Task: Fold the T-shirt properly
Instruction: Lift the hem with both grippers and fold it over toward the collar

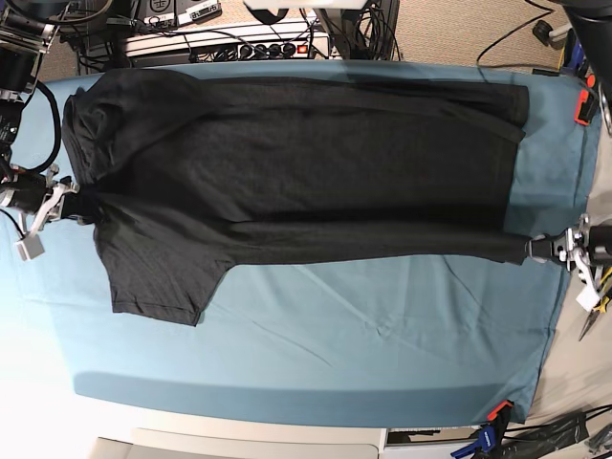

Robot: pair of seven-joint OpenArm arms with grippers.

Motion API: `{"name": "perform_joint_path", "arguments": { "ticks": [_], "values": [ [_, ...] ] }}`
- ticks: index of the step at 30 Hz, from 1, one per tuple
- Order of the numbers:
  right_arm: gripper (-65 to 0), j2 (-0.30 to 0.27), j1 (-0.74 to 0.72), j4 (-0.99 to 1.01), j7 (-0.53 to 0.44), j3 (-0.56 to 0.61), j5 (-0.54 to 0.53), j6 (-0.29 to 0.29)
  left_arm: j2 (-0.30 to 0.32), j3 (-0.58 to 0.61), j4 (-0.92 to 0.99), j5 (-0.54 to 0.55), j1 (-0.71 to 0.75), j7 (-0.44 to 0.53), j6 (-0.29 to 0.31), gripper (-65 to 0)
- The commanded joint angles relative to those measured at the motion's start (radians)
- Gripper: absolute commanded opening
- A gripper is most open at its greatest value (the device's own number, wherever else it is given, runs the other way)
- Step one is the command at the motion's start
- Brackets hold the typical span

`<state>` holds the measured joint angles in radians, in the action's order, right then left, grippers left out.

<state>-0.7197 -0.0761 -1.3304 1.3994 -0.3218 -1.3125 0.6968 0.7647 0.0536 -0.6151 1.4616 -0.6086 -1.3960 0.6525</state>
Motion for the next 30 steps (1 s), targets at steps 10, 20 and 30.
{"name": "perform_joint_path", "arguments": {
  "ticks": [10,20,30],
  "values": [
    [-65.0,-0.061,0.105,-0.18,-0.003,-0.008,-0.006,0.001,0.086,-0.004,-0.259,0.022,0.122,0.0,0.003,-65.0],
    [-65.0,-0.109,0.175,-0.182,-0.003,-0.014,-0.007,0.001,0.137,-0.004,-0.261,0.022,0.158,0.0,0.003,-65.0],
    [-65.0,-0.192,0.182,-0.181,-0.003,-0.014,0.005,0.001,0.168,-0.004,-0.267,0.022,0.166,0.0,-0.005,-65.0]
  ]
}}
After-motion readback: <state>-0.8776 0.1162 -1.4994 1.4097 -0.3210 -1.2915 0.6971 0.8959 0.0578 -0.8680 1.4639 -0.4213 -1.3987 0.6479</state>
